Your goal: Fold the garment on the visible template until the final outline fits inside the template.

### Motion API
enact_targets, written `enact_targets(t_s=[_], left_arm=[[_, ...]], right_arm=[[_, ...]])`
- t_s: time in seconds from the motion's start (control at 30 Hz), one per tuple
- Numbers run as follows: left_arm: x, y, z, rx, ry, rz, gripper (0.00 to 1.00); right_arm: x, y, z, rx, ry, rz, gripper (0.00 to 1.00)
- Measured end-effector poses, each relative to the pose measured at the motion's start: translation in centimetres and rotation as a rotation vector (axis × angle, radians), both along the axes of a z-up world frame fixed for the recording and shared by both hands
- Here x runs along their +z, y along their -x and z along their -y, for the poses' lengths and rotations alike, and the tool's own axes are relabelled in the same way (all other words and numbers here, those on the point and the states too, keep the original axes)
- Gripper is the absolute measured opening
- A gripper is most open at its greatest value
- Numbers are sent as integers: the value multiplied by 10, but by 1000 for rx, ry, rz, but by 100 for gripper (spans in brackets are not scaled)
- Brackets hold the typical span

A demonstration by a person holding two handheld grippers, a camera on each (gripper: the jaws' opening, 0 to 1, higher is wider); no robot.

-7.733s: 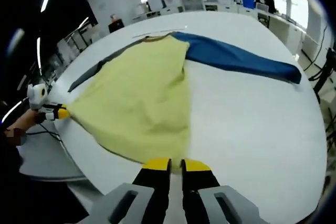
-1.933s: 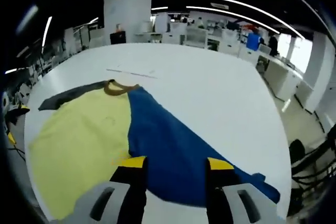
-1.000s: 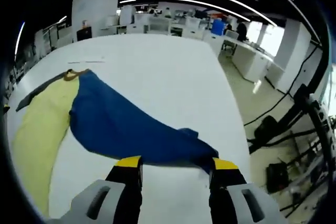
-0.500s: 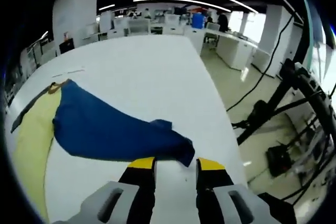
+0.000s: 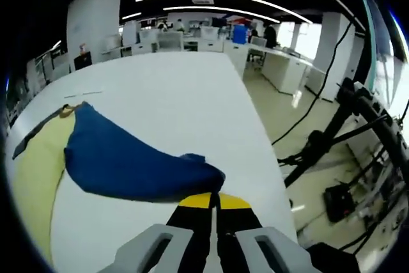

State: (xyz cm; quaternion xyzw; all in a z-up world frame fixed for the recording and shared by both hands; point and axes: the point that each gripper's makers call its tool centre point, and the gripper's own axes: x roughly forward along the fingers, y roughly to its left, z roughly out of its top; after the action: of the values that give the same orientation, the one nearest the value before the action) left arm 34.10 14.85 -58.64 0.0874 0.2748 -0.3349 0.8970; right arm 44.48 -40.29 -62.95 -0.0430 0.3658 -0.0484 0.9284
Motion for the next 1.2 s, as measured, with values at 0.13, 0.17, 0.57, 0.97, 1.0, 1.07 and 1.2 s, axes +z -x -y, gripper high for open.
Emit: enact_targets(t_s=[0.13, 0.17, 0.57, 0.97, 1.0, 1.07, 1.2], left_arm=[[0, 0, 1, -6, 1, 2, 90], [0, -1, 1, -8, 0, 3, 90], [-3, -1, 3, -20, 14, 4, 88], [-3, -1, 3, -20, 10, 3, 87], [-3, -1, 3, -19, 10, 4, 87], [-4, -1, 2, -17, 7, 1, 87], [-5, -1, 2, -14, 0, -6, 87]], right_arm=[[15, 5, -6, 39, 21, 11, 0], [19, 7, -7, 43, 26, 15, 0], [57, 29, -21, 48, -2, -14, 0], [62, 9, -31, 75, -65, -65, 0], [57, 6, -29, 76, -66, -76, 0], [53, 0, -28, 82, -72, -84, 0], [44, -16, -26, 101, -72, -86, 0]])
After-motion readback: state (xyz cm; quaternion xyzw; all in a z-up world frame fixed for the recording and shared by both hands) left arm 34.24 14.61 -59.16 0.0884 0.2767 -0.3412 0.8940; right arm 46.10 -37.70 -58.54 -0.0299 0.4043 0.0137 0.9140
